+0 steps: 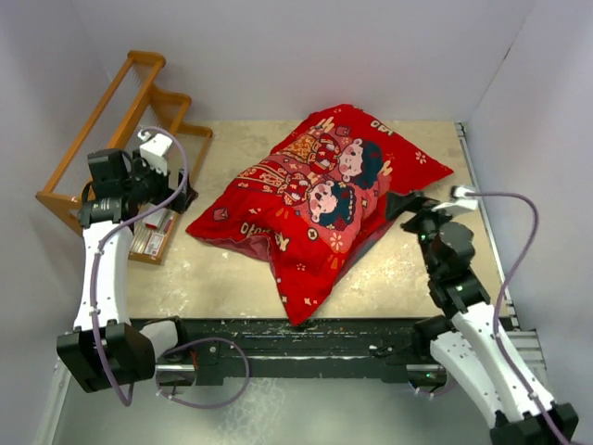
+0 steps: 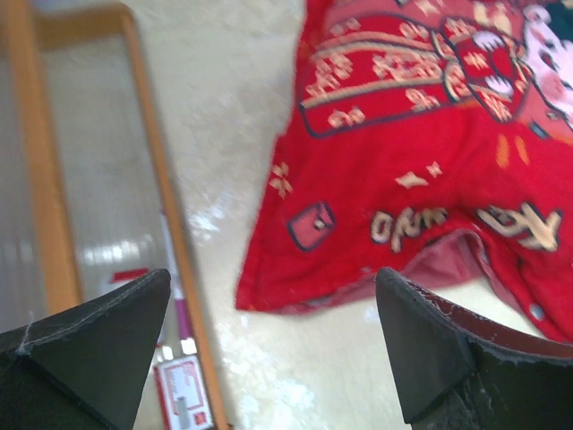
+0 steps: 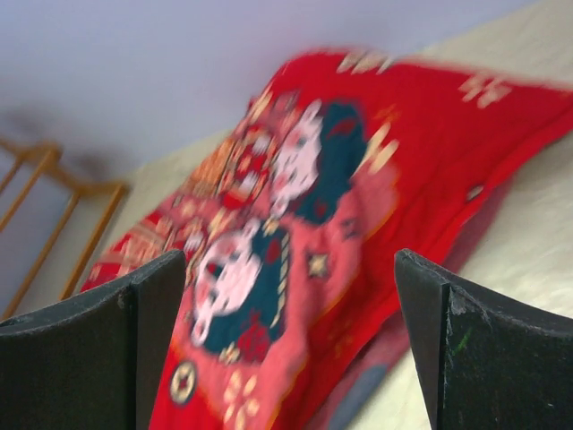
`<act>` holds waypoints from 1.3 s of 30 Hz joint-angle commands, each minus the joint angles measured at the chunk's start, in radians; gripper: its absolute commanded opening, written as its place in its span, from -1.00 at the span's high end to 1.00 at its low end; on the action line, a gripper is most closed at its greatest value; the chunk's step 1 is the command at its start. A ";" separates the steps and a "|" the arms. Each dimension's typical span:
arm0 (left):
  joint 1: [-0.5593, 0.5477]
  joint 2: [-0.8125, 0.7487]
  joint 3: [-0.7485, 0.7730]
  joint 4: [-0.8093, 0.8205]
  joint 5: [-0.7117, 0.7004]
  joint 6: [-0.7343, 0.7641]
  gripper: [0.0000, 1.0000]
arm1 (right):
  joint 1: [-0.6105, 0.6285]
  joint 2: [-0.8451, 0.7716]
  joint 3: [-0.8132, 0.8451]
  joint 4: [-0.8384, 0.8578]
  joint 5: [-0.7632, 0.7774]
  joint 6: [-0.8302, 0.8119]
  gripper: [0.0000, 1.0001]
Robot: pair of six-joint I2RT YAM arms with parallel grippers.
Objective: Remove the pillowcase from the pillow
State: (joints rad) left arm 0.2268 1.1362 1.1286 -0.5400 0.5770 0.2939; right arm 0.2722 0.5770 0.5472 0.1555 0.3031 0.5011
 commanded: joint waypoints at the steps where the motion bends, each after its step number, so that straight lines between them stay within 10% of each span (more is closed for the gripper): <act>1: -0.005 0.027 0.050 -0.178 0.147 0.113 -0.99 | 0.209 0.087 -0.031 -0.017 -0.078 0.111 -0.99; 16: -0.047 0.089 0.030 -0.399 0.064 0.360 -0.99 | 0.847 0.740 0.188 -0.162 0.295 0.288 -0.98; 33: -0.051 0.088 -0.044 -0.452 0.044 0.431 -0.99 | 0.937 1.024 0.214 -0.168 0.249 0.261 -0.50; 39: -0.051 0.077 -0.046 -0.468 0.045 0.462 -0.99 | 0.946 1.117 0.273 -0.167 0.208 0.286 0.11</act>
State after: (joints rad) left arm 0.1806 1.2385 1.0748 -0.9947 0.6064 0.7052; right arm 1.2118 1.6455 0.7940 -0.0021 0.5713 0.7486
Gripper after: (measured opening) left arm 0.993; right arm 0.557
